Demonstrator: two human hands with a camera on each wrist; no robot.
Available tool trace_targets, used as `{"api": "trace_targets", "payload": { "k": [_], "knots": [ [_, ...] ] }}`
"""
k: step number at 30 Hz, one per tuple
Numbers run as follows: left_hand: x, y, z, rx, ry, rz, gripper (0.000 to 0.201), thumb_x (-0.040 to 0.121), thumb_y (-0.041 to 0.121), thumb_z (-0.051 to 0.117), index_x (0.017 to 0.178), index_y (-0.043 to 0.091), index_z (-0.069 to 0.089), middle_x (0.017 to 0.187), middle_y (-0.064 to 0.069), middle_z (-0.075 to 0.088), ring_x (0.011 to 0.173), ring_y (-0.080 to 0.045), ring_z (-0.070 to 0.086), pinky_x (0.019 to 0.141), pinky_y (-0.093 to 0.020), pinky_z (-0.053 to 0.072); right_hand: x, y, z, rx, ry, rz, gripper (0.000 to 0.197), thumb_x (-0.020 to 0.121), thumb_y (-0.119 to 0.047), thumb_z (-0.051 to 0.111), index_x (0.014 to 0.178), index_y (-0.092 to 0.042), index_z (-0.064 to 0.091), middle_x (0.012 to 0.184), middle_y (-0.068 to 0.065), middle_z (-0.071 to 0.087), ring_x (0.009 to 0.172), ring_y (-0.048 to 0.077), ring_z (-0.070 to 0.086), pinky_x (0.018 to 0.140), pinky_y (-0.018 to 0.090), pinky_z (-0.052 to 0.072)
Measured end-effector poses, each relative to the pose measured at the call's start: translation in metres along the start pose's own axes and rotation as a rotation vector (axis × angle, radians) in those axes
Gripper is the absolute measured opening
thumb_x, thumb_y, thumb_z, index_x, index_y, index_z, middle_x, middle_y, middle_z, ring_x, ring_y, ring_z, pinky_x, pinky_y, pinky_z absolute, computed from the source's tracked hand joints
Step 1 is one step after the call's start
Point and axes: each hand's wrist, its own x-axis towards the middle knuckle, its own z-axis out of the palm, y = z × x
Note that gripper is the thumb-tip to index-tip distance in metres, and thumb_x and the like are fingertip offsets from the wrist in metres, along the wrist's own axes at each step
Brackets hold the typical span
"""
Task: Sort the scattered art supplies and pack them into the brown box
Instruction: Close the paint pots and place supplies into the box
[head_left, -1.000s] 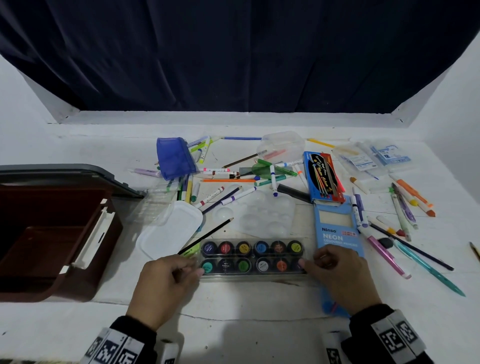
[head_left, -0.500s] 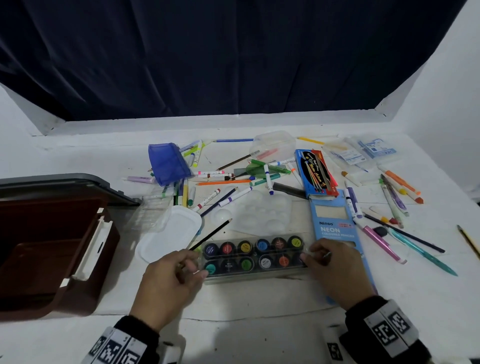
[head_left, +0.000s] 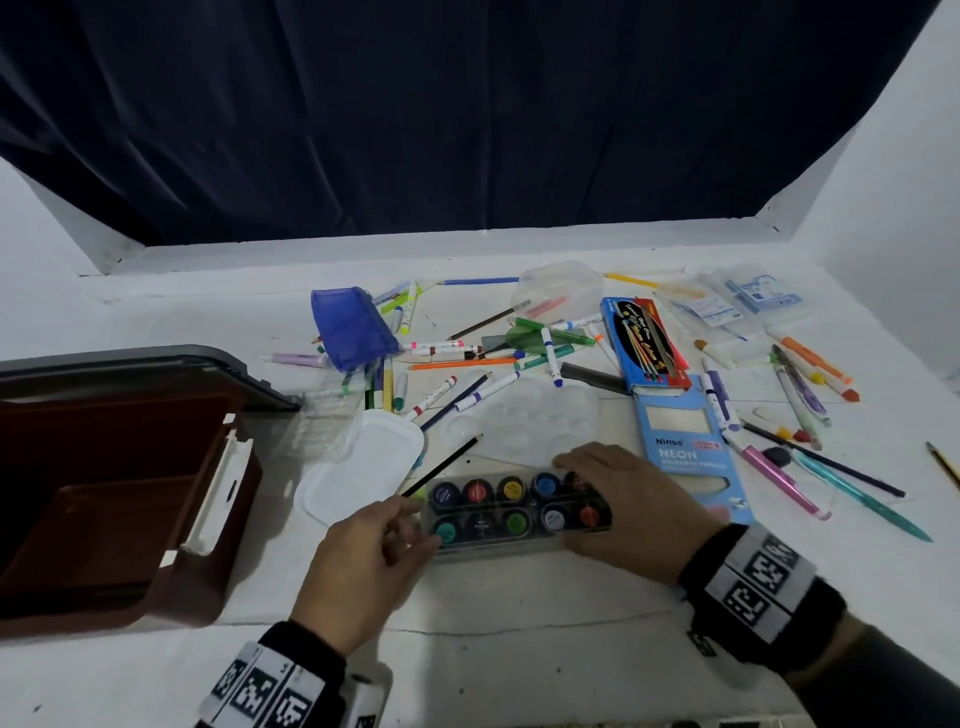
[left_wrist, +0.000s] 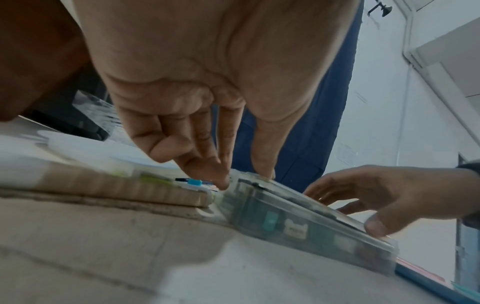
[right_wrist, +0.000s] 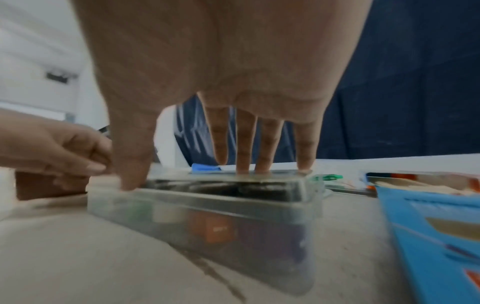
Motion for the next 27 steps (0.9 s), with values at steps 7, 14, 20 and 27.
{"api": "trace_targets", "payload": {
  "k": [7,14,20,27],
  "knots": [
    [-0.005,0.003,0.004,0.121,0.012,0.036,0.029,0.086,0.036,0.075,0.111,0.025,0.067,0.085,0.014,0.056,0.077,-0.002,0.055,0.067,-0.01,0.037,0.032,-0.002,0.002,-0.118,-0.192,-0.061,0.088,0.067,-0.056,0.077,0.14,-0.025,0.04,0.128,-0.003,0.048,0.117,0.02,0.047,0.101,0.035,0.04],
    [-0.014,0.006,-0.001,-0.096,0.088,0.134,0.066,0.086,0.037,0.076,0.145,0.027,0.048,0.125,0.019,0.055,0.116,0.012,0.05,0.095,-0.005,0.039,0.021,0.003,0.007,-0.031,0.141,-0.184,0.087,0.054,-0.057,0.072,0.132,-0.026,0.055,0.122,-0.008,0.058,0.111,0.015,0.053,0.09,0.029,0.033],
    [-0.021,0.041,-0.04,-0.261,0.425,0.181,0.055,0.092,0.048,0.06,0.142,0.033,0.047,0.137,0.015,0.052,0.128,-0.016,0.053,0.092,-0.026,0.051,0.026,-0.036,-0.024,0.123,0.471,-0.239,0.084,0.053,-0.049,0.077,0.13,-0.024,0.058,0.123,-0.009,0.059,0.113,0.013,0.052,0.096,0.034,0.039],
    [-0.025,0.045,-0.129,-0.399,0.605,0.189,0.038,0.094,0.039,0.057,0.128,0.023,0.058,0.123,0.0,0.063,0.112,-0.02,0.062,0.093,-0.036,0.052,0.059,-0.115,-0.05,0.123,0.557,-0.346,0.084,0.054,-0.049,0.076,0.133,-0.025,0.057,0.122,-0.012,0.058,0.113,0.014,0.054,0.095,0.044,0.041]
  ]
}}
